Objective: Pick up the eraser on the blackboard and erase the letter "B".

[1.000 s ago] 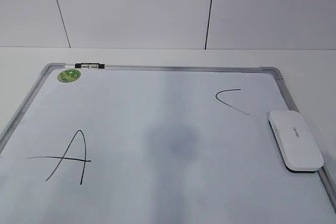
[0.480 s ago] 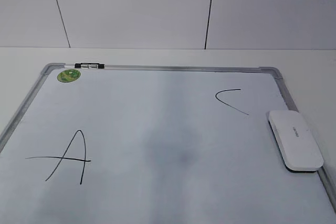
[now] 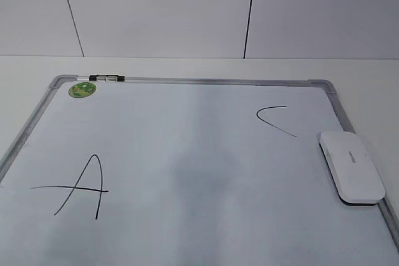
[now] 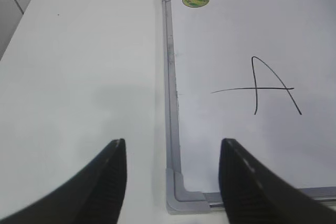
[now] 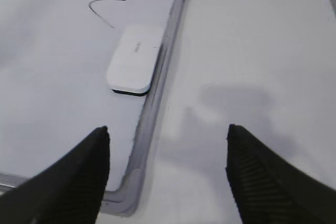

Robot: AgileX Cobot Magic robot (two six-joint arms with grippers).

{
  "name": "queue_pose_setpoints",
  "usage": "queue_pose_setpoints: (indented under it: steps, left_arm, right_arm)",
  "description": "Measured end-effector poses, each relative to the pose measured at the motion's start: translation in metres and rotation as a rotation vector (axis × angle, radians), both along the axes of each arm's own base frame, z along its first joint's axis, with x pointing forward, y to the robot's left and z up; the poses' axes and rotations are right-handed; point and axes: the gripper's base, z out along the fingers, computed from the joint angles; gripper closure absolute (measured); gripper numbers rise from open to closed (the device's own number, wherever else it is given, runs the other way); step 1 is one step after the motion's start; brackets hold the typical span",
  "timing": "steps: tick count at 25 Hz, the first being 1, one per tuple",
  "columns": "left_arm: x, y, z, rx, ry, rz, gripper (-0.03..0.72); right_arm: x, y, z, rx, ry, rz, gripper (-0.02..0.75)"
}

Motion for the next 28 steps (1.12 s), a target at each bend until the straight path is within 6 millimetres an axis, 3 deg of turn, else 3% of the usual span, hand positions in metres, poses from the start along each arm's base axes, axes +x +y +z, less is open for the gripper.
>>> queue_pose_setpoints:
  steps: [20, 28]
  left_arm:
    - [0.0, 0.0, 0.0, 0.0, 0.0, 0.0, 0.316]
    - [0.0, 0.0, 0.0, -0.001, 0.0, 0.001, 0.354]
  right_arm:
    - [0.0014, -0.0043, -0.0019, -0.018, 0.002, -0.052, 0.195]
    - [-0.0012, -0.0022, -0.0019, -0.019, 0.004, -0.265, 0.195]
